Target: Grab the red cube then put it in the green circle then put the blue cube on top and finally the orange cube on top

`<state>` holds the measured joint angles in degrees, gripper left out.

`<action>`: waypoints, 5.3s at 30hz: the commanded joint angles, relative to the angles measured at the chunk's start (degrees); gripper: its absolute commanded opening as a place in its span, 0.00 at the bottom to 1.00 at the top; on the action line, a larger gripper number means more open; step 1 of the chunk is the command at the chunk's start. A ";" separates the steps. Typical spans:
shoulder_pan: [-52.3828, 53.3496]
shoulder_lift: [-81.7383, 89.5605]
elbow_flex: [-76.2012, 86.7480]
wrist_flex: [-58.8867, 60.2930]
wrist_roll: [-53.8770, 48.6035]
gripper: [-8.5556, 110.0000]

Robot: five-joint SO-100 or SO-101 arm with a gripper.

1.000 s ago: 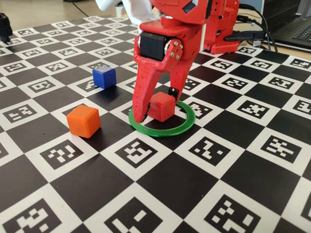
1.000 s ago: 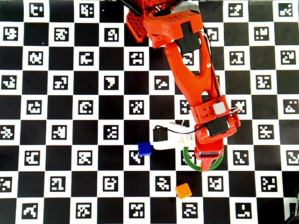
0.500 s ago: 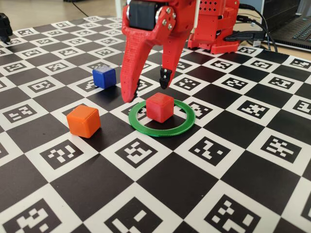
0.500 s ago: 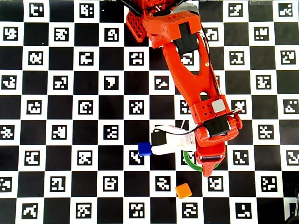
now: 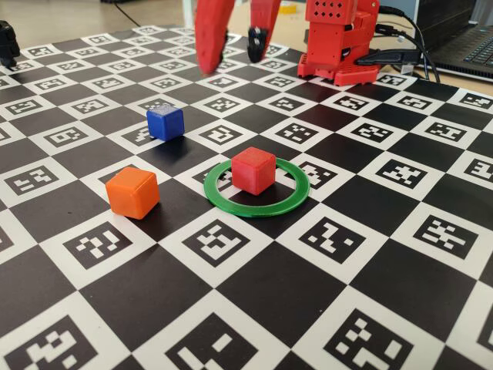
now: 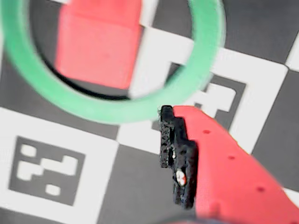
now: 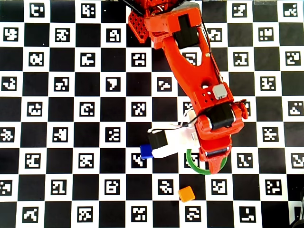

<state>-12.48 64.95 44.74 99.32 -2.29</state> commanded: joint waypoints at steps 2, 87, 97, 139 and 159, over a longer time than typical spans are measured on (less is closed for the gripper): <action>6.50 9.84 -5.10 5.62 -3.87 0.42; 18.72 1.85 36.83 -34.98 -11.34 0.39; 18.98 1.76 36.39 -35.24 -12.04 0.30; 10.02 14.06 19.42 -10.37 3.43 0.14; -3.52 2.11 -3.69 -1.67 13.54 0.14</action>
<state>-14.06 66.88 48.43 96.77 10.11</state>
